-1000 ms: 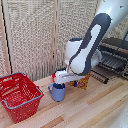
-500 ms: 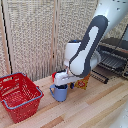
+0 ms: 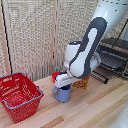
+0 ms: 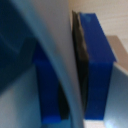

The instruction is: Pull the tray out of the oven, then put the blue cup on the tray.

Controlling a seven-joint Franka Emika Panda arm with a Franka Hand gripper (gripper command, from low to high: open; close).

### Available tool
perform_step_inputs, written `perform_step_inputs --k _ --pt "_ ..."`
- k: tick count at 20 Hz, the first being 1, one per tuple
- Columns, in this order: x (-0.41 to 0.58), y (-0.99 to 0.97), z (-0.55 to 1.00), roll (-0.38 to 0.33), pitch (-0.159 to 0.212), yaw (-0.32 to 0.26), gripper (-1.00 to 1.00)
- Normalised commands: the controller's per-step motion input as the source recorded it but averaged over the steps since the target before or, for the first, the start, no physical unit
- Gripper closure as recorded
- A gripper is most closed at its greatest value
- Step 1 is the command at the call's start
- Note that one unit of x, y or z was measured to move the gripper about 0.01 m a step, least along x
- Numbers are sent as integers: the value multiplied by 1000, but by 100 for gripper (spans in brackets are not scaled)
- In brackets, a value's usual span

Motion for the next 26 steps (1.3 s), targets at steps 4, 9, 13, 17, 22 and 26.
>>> perform_step_inputs --k 4,9,13,17,22,26 --pt "835 14 274 61 59 -113 100" --pt "787 91 498 47 74 -108 100" --pt "639 42 707 38 153 -111 100" --pt "625 -1 846 -5 164 -106 100" --pt "717 -21 953 -39 122 -104 100" --pt "726 -79 946 -63 113 -114 100"
